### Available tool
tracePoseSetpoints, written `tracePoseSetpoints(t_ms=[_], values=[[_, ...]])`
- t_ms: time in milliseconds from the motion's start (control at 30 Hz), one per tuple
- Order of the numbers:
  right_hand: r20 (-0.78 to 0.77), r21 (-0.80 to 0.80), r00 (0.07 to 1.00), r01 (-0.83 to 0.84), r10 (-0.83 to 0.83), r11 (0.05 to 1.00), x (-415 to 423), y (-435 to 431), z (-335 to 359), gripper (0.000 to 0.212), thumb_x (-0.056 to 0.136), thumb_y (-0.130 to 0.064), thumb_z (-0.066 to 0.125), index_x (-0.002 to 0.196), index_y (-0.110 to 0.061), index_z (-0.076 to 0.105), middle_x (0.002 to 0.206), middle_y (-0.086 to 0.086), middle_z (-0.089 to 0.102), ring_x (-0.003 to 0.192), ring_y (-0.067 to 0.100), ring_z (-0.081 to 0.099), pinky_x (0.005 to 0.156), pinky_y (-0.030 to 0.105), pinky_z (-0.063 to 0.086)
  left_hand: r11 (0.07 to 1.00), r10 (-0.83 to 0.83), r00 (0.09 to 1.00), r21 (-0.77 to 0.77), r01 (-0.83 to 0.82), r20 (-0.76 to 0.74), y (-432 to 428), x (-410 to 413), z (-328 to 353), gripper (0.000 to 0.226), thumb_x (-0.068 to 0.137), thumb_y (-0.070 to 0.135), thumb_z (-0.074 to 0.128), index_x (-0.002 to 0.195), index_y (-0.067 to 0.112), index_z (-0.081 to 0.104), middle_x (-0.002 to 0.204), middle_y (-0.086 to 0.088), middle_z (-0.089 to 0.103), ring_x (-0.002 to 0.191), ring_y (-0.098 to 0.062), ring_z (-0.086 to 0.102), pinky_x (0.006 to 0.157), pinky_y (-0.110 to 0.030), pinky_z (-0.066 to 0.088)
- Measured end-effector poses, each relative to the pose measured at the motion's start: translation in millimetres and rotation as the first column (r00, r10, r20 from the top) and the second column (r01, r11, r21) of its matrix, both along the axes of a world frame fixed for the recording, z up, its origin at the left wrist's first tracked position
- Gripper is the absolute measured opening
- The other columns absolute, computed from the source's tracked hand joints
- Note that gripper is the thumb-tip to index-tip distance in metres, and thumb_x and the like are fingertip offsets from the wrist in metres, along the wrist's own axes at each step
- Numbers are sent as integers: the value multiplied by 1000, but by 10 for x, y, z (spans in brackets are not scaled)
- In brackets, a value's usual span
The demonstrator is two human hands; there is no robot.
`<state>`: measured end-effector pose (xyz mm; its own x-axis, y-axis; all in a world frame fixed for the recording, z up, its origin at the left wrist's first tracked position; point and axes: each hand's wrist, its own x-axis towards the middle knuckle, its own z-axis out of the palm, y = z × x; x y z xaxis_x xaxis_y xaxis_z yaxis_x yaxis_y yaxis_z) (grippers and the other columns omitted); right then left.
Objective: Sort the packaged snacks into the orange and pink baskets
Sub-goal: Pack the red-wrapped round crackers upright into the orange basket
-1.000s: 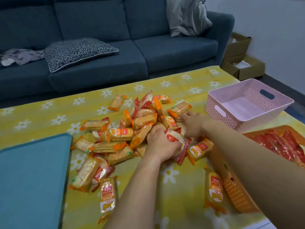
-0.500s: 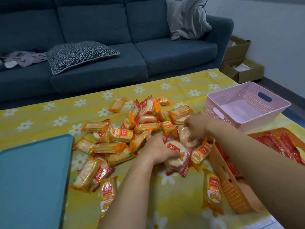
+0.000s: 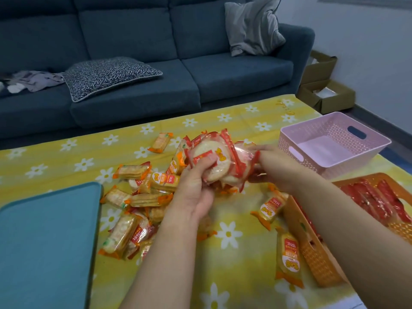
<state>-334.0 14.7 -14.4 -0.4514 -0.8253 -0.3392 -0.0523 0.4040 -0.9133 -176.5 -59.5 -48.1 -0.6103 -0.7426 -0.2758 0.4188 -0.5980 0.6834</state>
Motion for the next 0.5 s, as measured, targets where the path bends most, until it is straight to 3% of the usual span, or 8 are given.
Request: tracePoseSetpoints(t_ms=[100,200,300,367,433,500], values=[[108,15,994,-30,28,999,84,-106,-4,33,93,-5,42,113,8,65,87,16,67,79,29,64,83,47,60,998,56,997,-5,-56,58,21,-7,-6,63,70,22,81,130,11,64,122,-19,71,111,-38,69,83,-48,59],[116,42,991,-70,64,997,40,-133,-38,32,95,-8,42,108,4,68,87,14,71,78,26,68,77,43,61,999,10,998,43,-13,68,38,43,-1,60,77,25,76,133,10,62,122,-21,71,107,-37,70,82,-50,61],[-123,128,991,76,-60,989,-194,-259,-167,24,94,-12,45,90,-8,69,83,11,70,72,25,65,67,35,52,990,47,999,133,-49,24,23,86,42,50,83,25,71,129,9,64,120,-21,71,105,-35,70,95,-50,55],[-384,226,919,184,-86,957,-452,-472,-386,22,91,-9,47,96,-1,67,95,19,69,82,34,64,67,34,48,974,135,991,185,-130,-19,-10,133,57,45,87,27,70,128,11,65,116,-18,74,109,-34,69,100,-48,52],[-559,368,829,238,9,899,-551,-663,-555,32,91,-19,52,111,1,68,111,22,68,97,36,61,79,34,49,953,227,973,218,-210,-52,-47,209,59,43,87,29,73,125,11,65,111,-15,76,109,-33,69,95,-46,55],[-584,420,812,291,10,860,-567,-828,-716,60,86,-42,63,129,-1,58,129,21,61,117,37,57,99,41,49,929,299,952,246,-276,-65,-75,277,53,47,83,30,77,124,12,65,111,-14,76,108,-33,70,91,-45,57]])
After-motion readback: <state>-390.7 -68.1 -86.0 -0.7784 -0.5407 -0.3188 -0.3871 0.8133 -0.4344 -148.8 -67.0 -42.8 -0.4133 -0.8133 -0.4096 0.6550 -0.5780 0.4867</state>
